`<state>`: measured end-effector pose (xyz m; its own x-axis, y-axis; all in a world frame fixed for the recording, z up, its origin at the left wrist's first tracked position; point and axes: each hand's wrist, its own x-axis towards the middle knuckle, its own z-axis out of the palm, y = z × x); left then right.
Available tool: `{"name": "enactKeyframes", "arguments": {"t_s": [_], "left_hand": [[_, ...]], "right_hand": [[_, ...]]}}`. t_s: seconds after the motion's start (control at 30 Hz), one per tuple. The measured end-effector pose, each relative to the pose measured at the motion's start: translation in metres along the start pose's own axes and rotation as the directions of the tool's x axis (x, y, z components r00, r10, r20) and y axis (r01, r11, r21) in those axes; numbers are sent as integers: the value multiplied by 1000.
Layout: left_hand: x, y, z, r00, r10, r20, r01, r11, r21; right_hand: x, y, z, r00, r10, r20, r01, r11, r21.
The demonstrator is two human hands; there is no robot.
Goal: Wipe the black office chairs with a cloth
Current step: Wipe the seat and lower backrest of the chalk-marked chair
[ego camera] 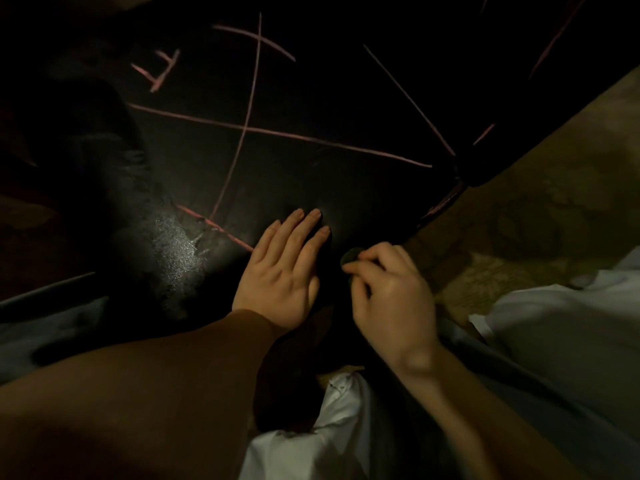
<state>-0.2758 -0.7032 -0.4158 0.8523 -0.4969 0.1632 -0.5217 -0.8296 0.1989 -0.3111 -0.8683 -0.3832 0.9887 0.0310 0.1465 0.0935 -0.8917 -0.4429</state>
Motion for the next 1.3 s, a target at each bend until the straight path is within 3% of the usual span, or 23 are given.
{"name": "enactKeyframes", "arguments": {"t_s": [0.3,0.5,0.63,0.87,0.97,1.1,1.2,1.3], "left_hand": [[0,1,1,1000,-5,-26,5,1000,9],[-1,-1,2,1000,1,-11,-1,1000,10],[-1,0,2,1000,2,-8,-2,1000,8],[0,0,1,1000,0,-21,0,1000,9],[-1,-1,1,1000,1,-13,-1,1000,19],[0,-1,2,1000,3,-4,-3,1000,22],[0,-1,1,1000,3,-2,-3,1000,23],[0,0,-1,1000,-2,0,2,1000,20]], "right_hand": [[22,38,-14,981,185,-61,-185,983,-5],[-4,-5,1,1000,-25,-4,25,1000,-12],[-1,-1,0,998,-57,34,57,998,19],[28,41,-17,980,195,-44,-197,980,-22],[14,17,-8,997,70,-36,-72,996,-55],[-10,-14,7,990,-123,68,119,991,58],[-2,-5,3,989,-128,79,125,991,51],[17,23,-9,1000,-5,-13,4,999,-45]]}}
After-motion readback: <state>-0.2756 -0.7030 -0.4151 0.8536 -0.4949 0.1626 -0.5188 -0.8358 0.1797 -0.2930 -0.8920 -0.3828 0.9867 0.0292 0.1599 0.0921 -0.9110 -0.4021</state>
